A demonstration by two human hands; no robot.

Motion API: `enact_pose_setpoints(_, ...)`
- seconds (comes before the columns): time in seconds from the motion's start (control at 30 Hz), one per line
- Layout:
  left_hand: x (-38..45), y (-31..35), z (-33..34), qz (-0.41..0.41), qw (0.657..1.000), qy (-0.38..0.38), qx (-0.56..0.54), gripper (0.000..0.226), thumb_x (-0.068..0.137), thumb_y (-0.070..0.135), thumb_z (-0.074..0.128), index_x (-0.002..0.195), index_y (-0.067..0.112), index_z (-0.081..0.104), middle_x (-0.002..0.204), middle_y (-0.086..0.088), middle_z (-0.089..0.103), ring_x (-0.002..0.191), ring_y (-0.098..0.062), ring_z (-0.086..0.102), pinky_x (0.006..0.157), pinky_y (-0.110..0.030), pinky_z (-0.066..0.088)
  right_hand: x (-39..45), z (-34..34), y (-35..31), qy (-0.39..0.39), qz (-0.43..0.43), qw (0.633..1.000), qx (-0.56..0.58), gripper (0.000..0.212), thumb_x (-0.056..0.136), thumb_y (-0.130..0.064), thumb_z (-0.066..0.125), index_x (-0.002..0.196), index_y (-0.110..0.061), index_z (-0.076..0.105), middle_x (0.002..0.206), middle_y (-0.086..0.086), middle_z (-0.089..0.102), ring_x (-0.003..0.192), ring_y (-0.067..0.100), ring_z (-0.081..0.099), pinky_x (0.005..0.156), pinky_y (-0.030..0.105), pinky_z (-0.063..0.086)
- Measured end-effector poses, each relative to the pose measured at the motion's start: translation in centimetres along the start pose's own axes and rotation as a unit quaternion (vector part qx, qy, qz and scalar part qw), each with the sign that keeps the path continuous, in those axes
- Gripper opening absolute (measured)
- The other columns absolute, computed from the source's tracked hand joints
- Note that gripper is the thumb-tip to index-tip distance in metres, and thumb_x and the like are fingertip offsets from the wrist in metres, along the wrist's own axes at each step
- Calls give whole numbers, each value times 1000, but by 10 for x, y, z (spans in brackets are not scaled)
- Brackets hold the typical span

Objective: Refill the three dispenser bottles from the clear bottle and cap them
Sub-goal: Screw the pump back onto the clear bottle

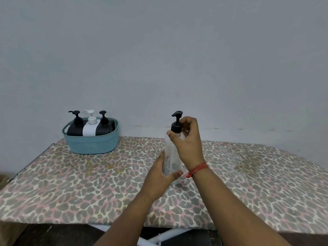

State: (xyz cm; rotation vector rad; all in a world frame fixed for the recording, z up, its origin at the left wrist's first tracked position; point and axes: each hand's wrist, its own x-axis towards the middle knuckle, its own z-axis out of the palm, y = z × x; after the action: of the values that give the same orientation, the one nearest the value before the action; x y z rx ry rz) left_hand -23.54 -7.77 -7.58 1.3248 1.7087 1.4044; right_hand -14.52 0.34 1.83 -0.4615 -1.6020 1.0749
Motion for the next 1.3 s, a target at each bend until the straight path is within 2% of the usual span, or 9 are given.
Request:
enact_pose_setpoints(0.07, -1, 0, 0, 1, 1000, 0, 2, 104, 73, 71, 80, 158, 38, 30, 154, 19, 47, 141, -4, 46, 117, -42, 42, -1, 0, 0, -5, 0, 1000, 2, 44, 84, -13, 75, 103, -45, 50, 102, -26, 60, 104, 4, 63, 93, 15, 47)
enact_pose_setpoints(0.27, 0, 0, 0, -7, 1000, -2, -9, 114, 69, 73, 80, 161, 32, 26, 158, 11, 44, 143, -10, 45, 118, -43, 41, -3, -10, -3, -38, 0, 997, 67, 33, 90, -6, 65, 114, -29, 58, 116, -5, 68, 116, 15, 63, 102, 34, 50)
enact_pose_setpoints(0.4, 0, -1, 0, -11, 1000, -1, -8, 119, 65, 79, 77, 161, 32, 26, 158, 11, 43, 144, -11, 44, 119, -44, 40, -1, -14, -5, -45, 14, 996, 74, 31, 89, -3, 64, 117, -14, 57, 118, 5, 69, 118, 18, 64, 101, 35, 52)
enact_pose_setpoints(0.5, 0, -1, 0, -15, 1000, -3, -11, 116, 67, 76, 78, 161, 33, 26, 157, 12, 43, 143, -9, 45, 118, -43, 40, 2, -13, -5, -41, 12, 999, 31, 32, 86, -3, 71, 109, -22, 58, 114, -1, 68, 112, 14, 65, 105, 33, 49)
enact_pose_setpoints(0.7, -2, -1, 1, -2, 1000, 4, 10, 114, 73, 70, 79, 163, 33, 19, 166, 16, 29, 151, -5, 29, 124, -42, 31, 2, -13, -2, -36, 20, 999, -20, 47, 80, -18, 82, 111, -32, 49, 114, -7, 57, 105, 2, 59, 90, 9, 44)
enact_pose_setpoints(0.9, -2, 0, 0, -4, 1000, 2, 3, 109, 72, 71, 79, 161, 35, 25, 159, 16, 40, 144, -6, 41, 119, -42, 39, 0, -15, -4, -38, 8, 999, -25, 20, 98, -21, 63, 115, -31, 61, 120, 5, 57, 113, 16, 58, 105, 40, 48)
enact_pose_setpoints(1.1, -2, -1, 0, -6, 1000, 7, 15, 114, 74, 70, 78, 163, 34, 18, 167, 15, 28, 151, -5, 28, 125, -40, 30, 5, -12, -2, -45, 48, 998, -19, 31, 86, -23, 76, 103, -25, 51, 105, -12, 66, 104, 5, 62, 97, 32, 49)
enact_pose_setpoints(1.2, 0, -1, 0, -6, 1000, 4, 2, 112, 73, 70, 79, 162, 32, 23, 164, 13, 35, 149, -9, 35, 122, -44, 35, 2, -5, 1, -41, 60, 997, 10, 40, 86, -20, 77, 108, -21, 44, 109, -2, 71, 110, 15, 65, 104, 45, 50)
enact_pose_setpoints(1.3, 0, 0, -1, -3, 1000, 7, -3, 105, 73, 70, 79, 159, 36, 30, 156, 15, 45, 143, -8, 44, 117, -44, 41, -1, -2, 3, -48, 55, 997, 32, 39, 92, -32, 70, 120, -28, 44, 112, -2, 75, 114, 12, 66, 103, 36, 48)
